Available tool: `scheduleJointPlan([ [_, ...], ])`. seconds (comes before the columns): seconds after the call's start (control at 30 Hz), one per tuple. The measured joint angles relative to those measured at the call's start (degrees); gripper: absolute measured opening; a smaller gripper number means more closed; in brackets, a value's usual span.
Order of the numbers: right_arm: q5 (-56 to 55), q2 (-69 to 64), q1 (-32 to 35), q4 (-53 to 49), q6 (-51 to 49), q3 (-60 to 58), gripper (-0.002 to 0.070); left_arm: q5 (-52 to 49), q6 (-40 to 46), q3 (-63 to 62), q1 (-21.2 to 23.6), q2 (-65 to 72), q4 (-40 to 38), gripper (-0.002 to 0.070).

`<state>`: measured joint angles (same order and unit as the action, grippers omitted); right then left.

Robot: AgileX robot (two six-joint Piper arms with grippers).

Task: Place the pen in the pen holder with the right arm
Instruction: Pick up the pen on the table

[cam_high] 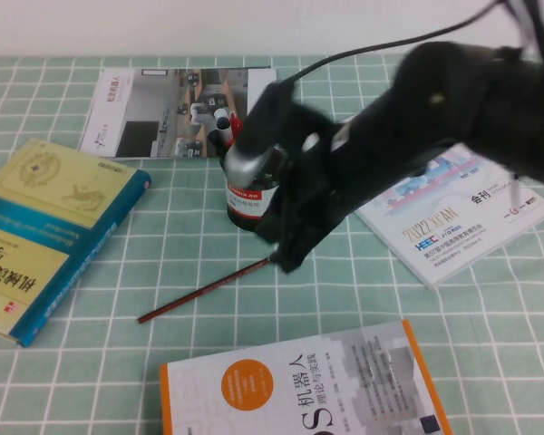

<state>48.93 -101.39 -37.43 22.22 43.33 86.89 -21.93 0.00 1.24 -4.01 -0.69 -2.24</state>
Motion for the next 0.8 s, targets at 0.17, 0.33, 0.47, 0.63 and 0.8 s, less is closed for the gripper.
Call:
scheduleJointPlan([
  [0.17,5.0,-4.1,-2.5,-0.4,10.3,4.2,-0.0020,0.0,0.0,0.0,0.0,0.0,0.0,-0.0004],
  [0.33,7.8,-8.4,-5.9,-3.2,17.4,8.5,-0.0020,0.0,0.0,0.0,0.0,0.0,0.0,-0.0004],
  [0.47,9.7,-12.4,-7.5,-4.3,20.7,12.9,-0.0020,0.0,0.0,0.0,0.0,0.0,0.0,-0.0004],
  [0.63,11.8,-18.3,-8.2,-5.8,23.1,19.8,-0.0020,0.0,0.0,0.0,0.0,0.0,0.0,-0.0004],
  [0.8,12.1,-23.5,-8.4,-6.3,23.6,25.8,-0.0013,0.0,0.0,0.0,0.0,0.0,0.0,-0.0004],
])
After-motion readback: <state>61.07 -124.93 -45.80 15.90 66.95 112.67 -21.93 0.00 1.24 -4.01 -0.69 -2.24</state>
